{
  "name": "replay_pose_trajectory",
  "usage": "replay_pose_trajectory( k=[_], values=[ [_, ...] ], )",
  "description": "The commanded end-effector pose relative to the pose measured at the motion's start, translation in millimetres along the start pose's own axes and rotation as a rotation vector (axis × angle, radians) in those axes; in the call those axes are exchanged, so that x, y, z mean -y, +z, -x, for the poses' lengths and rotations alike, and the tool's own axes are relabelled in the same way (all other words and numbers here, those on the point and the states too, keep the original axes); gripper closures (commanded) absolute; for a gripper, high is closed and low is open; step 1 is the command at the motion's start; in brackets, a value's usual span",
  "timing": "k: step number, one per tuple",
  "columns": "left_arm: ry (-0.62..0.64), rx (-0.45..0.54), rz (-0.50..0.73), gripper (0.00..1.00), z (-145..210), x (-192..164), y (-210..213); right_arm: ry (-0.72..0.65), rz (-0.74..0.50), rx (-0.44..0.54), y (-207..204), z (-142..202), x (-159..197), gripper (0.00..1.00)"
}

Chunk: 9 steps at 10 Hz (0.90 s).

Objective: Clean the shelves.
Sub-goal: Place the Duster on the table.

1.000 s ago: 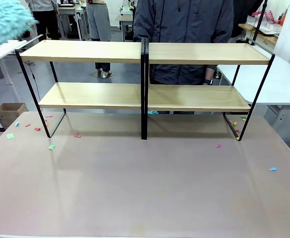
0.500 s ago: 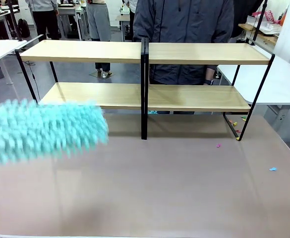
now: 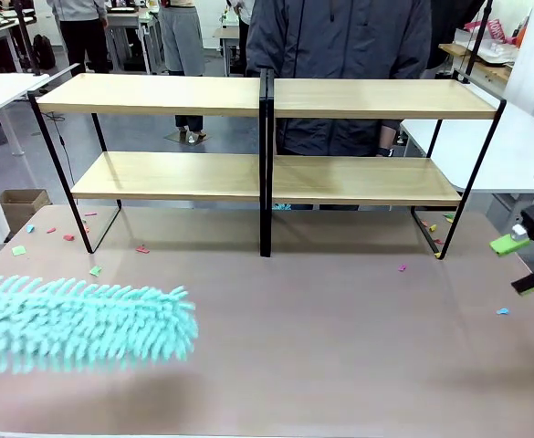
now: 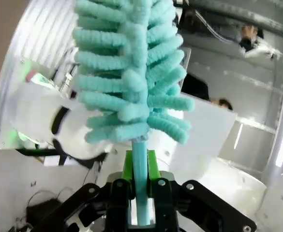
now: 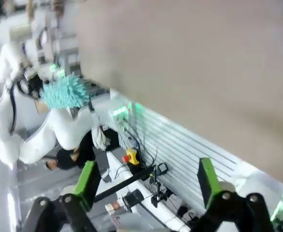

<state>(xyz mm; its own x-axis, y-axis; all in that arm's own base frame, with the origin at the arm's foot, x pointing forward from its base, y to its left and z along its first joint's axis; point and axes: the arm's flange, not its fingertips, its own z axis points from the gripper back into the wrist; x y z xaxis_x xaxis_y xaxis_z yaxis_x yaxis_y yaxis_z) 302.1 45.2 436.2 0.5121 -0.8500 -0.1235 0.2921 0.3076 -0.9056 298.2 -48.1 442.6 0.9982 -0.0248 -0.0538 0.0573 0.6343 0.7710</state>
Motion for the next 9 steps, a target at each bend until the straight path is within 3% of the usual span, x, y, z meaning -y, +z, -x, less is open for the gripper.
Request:
replay_pose_trajectory(
  k=[1,8,9],
  values=[
    [-0.003,0.159,0.009,0.87,-16,-12,10,0.069,-0.027,-0.017,-2,6,-22,0.00],
    [0.071,0.123,-0.029,0.87,-48,-45,7,0.069,-0.027,-0.017,-2,6,-22,0.00],
    [0.100,0.118,-0.046,0.39,-49,-47,7,0.069,-0.027,-0.017,-2,6,-22,0.00]
  ],
)
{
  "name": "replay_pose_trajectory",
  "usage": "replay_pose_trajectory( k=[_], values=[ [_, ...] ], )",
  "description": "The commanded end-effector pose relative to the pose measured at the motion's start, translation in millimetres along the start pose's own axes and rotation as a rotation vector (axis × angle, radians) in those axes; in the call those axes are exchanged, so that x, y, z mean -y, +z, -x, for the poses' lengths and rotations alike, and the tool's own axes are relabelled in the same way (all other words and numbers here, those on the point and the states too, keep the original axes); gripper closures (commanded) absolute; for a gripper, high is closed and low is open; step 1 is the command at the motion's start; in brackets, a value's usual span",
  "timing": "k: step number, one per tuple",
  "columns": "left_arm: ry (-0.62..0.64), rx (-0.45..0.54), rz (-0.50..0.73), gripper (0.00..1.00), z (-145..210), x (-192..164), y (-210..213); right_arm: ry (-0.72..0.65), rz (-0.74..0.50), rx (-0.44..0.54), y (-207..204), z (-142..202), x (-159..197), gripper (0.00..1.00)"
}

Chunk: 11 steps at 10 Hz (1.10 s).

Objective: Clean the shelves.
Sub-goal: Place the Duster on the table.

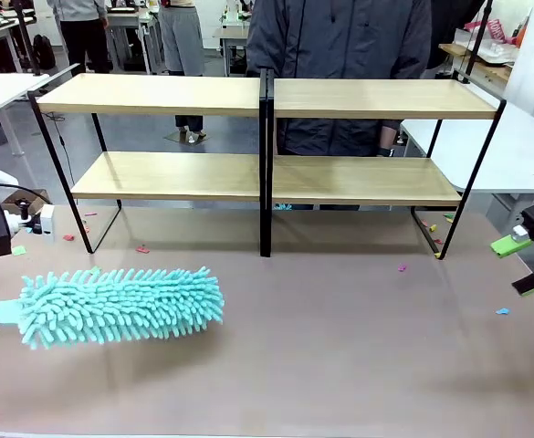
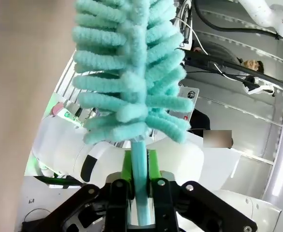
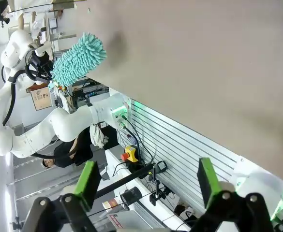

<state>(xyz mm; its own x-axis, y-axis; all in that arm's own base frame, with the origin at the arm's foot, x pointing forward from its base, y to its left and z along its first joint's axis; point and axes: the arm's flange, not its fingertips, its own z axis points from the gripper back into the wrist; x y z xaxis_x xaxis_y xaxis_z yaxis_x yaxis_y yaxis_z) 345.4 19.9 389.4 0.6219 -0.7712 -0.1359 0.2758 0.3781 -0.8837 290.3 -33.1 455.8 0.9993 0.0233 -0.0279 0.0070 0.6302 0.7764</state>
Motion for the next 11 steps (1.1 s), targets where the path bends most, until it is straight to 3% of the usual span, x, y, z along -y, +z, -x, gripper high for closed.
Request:
replay_pose_trajectory(
  k=[1,2,3,5,7,9,10,11],
  values=[
    [0.043,0.032,-0.047,0.30,0,-1,5,0.018,-0.022,0.004,1,-3,-2,0.00],
    [0.058,0.121,-0.100,0.00,3,0,11,0.018,-0.022,0.004,1,-3,-2,0.00],
    [0.100,0.386,-0.233,0.00,11,6,22,0.018,-0.022,0.004,1,-3,-2,0.00],
    [0.097,0.729,-0.294,0.05,28,21,37,0.018,-0.022,0.004,1,-3,-2,0.00],
    [0.114,0.881,-0.293,0.00,48,28,49,0.018,-0.022,0.004,1,-3,-2,0.00],
    [0.166,1.059,-0.427,0.00,90,44,62,0.018,-0.022,0.004,1,-3,-2,0.00],
    [0.138,1.130,-0.382,0.00,111,56,70,0.018,-0.022,0.004,1,-3,-2,0.00],
    [0.075,1.148,-0.256,0.00,127,69,74,0.018,-0.022,0.004,1,-3,-2,0.00]
  ],
)
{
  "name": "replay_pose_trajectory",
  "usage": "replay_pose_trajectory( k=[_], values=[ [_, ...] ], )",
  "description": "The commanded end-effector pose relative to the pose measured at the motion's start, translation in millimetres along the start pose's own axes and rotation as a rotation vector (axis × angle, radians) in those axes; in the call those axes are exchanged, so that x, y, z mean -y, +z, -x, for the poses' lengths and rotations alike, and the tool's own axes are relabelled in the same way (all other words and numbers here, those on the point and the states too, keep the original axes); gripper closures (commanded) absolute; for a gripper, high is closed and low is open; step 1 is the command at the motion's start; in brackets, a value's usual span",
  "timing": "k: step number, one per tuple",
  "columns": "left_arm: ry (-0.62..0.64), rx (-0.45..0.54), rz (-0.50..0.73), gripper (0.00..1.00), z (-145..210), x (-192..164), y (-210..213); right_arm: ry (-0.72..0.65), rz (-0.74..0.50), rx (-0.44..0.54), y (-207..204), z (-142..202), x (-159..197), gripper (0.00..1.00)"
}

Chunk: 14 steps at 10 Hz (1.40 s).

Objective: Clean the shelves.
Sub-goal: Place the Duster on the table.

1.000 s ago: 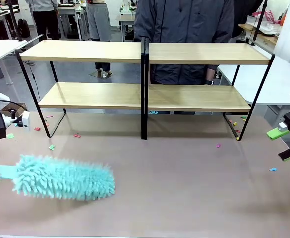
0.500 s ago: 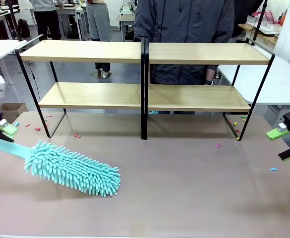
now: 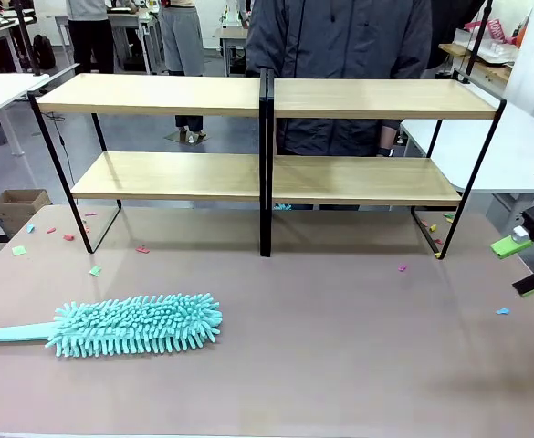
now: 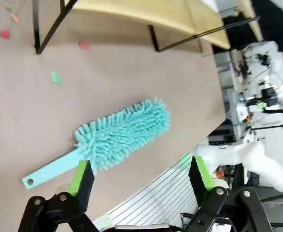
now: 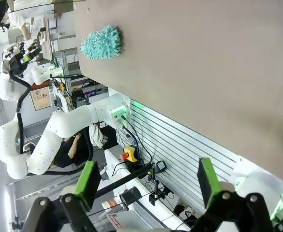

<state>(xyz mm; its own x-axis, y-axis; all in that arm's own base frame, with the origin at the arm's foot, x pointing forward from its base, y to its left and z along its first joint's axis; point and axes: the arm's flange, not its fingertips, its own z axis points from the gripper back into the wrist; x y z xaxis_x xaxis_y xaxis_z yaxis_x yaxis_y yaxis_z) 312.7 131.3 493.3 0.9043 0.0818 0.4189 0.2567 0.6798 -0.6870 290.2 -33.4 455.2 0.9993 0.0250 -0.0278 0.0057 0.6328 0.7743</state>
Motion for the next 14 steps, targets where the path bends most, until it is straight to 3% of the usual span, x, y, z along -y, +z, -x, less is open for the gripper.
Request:
replay_pose_trajectory(
  k=[1,4,6,7,14],
  values=[
    [0.055,0.003,0.268,0.00,10,17,17,0.017,-0.025,0.005,1,-3,-3,0.00],
    [0.188,-0.144,0.645,0.00,11,0,-2,0.017,-0.025,0.005,1,-3,-3,0.00],
    [0.291,-0.269,0.689,0.00,12,-22,-39,0.017,-0.025,0.005,1,-3,-3,0.00],
    [0.144,-0.122,0.636,0.00,26,10,-10,0.017,-0.025,0.005,1,-3,-3,0.00],
    [0.144,-0.122,0.636,0.00,26,10,-10,0.017,-0.025,0.005,1,-3,-3,0.00]
  ],
)
